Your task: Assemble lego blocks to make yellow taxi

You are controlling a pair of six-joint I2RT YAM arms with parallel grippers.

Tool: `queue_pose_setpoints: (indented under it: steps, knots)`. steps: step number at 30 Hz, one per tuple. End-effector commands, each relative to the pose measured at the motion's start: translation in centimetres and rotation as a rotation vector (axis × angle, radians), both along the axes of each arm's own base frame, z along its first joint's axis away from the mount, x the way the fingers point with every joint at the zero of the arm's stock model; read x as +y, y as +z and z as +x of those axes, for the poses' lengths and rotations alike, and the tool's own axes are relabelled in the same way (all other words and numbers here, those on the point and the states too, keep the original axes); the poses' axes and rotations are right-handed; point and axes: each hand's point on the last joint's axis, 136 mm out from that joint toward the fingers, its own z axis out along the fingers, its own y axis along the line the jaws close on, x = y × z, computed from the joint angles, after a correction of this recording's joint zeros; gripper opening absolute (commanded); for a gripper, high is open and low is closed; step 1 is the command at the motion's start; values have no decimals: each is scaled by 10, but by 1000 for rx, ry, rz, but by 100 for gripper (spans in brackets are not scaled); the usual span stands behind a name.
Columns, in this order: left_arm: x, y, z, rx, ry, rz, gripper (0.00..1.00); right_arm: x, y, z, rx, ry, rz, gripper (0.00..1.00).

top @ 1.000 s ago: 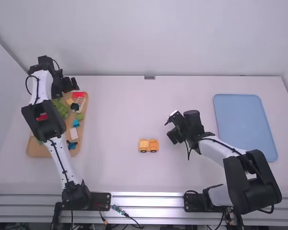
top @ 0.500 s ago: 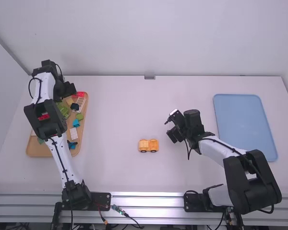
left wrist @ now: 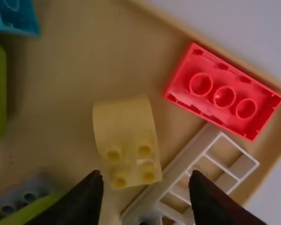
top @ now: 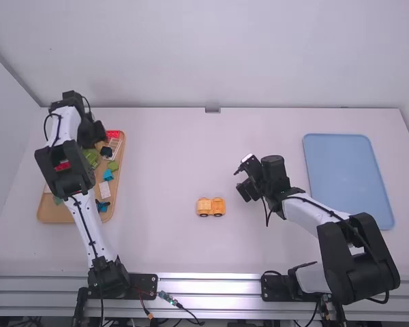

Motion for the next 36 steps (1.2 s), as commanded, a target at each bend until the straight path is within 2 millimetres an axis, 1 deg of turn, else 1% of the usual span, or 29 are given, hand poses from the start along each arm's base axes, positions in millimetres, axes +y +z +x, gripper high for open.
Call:
queue_pose_setpoints:
  steps: [1, 3, 5, 7, 8, 10, 11, 13, 15, 17, 18, 19, 21, 22, 24, 26, 27, 28, 29, 31, 33, 35, 36]
  knots:
    - [0, -8, -6, 19, 11, -7, 61, 1, 3, -1, -4, -4, 10, 99]
    - [-3, -12, -5, 20, -10, -4, 73, 0, 3, -1, -3, -5, 10, 99]
    - [-3, -13, -5, 18, -14, -2, 72, 0, 2, -1, -3, -6, 9, 99]
    - [-1, -13, -6, 18, -5, -3, 61, 0, 3, -1, -3, -6, 10, 99]
    - [1, -13, -5, 13, 6, -2, 58, 0, 2, -1, -3, -6, 9, 99]
    - [-2, -15, -4, 15, -2, -1, 57, 0, 2, -1, -2, -6, 9, 99]
    - [-2, -16, -4, 14, -1, -1, 53, 0, 2, -1, -1, -6, 8, 99]
    - [-3, -20, -6, 20, -1, -4, 50, 0, 2, -2, 0, -6, 8, 99]
    - [0, -23, -7, 21, 6, 2, 50, 0, 2, -2, 0, -6, 9, 99]
    - [5, -26, -11, 44, 36, 39, 46, 0, 2, -2, 0, -6, 8, 99]
    - [7, -27, -12, 50, 45, 51, 40, 0, 2, -2, 0, -6, 9, 99]
    - [10, -28, -14, 59, 61, 67, 29, 0, 2, -2, -1, -5, 9, 99]
    - [11, -28, -15, 66, 65, 78, 16, 0, 2, -2, -1, -5, 9, 99]
    - [11, -28, -15, 65, 66, 78, 11, 1, 2, -2, -1, -4, 9, 99]
    - [12, -28, -14, 61, 66, 77, 11, 1, 2, -2, -1, -4, 10, 99]
    - [14, -28, -16, 62, 71, 77, 22, 0, 2, -2, 0, -6, 10, 99]
    - [13, -28, -15, 61, 70, 77, 34, 0, 2, -2, 2, -9, 12, 99]
    - [13, -28, -15, 61, 69, 77, 42, 0, 2, -2, 2, -11, 14, 99]
    - [11, -28, -14, 60, 65, 78, 77, 0, 2, -2, 3, -13, 16, 99]
    - [12, -28, -13, 56, 66, 79, 82, 0, 2, -1, 3, -14, 15, 99]
    - [13, -27, -11, 46, 67, 83, 91, 0, 2, -1, 2, -14, 15, 99]
    - [10, -27, -9, 37, 67, 66, 85, 0, 2, -1, 2, -14, 15, 99]
    - [7, -27, -8, 32, 62, 48, 84, 0, 2, -1, 2, -13, 15, 99]
